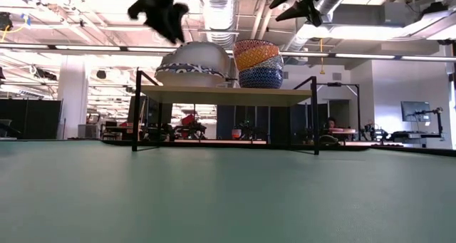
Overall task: Place and stack bowls onto a shelf
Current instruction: Stack the large white bowl on the stacked large white bowl on the shelf
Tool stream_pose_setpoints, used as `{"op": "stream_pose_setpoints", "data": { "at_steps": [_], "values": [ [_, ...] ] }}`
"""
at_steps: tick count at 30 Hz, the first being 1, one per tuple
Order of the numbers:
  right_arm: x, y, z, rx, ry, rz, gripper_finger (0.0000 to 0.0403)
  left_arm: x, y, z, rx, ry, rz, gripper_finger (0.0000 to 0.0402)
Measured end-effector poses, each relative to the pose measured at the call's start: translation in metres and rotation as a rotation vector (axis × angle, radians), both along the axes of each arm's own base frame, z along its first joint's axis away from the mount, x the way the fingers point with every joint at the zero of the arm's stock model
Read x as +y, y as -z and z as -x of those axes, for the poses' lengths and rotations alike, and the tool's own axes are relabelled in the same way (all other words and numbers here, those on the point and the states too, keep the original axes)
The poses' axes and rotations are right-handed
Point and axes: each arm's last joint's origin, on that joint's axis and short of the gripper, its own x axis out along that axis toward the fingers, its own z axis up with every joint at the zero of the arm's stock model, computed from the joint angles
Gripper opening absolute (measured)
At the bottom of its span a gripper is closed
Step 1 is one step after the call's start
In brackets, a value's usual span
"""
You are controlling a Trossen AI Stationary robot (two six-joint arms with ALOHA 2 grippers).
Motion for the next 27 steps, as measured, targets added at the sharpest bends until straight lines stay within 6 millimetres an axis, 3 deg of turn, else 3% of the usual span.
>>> {"op": "stream_pose_setpoints", "data": {
  "at_steps": [5, 8, 11, 18, 22, 27],
  "values": [
    [-0.002, 0.0, 0.001, 0.002, 0.031, 0.001, 0.0195, -0.002, -0.046, -0.004, -0.319, -0.014, 0.074, 0.0182],
    [-0.003, 0.001, 0.0, 0.007, 0.05, 0.002, 0.0195, -0.003, -0.052, -0.012, -0.458, 0.055, 0.227, 0.0169],
    [-0.003, 0.001, -0.001, 0.01, 0.06, 0.005, 0.0195, -0.006, -0.038, -0.032, -0.417, 0.089, 0.287, 0.0151],
    [-0.001, 0.001, -0.001, 0.011, 0.061, 0.009, 0.0195, 0.007, 0.016, -0.069, -0.162, -0.028, 0.274, 0.0112],
    [-0.001, 0.001, -0.001, 0.01, 0.067, 0.001, 0.0195, 0.013, 0.031, -0.07, -0.047, -0.13, 0.246, 0.0101],
    [0.0, 0.001, -0.002, 0.01, 0.066, 0.003, 0.0195, 0.01, 0.026, -0.061, -0.025, -0.176, 0.244, 0.0096]
  ]
}}
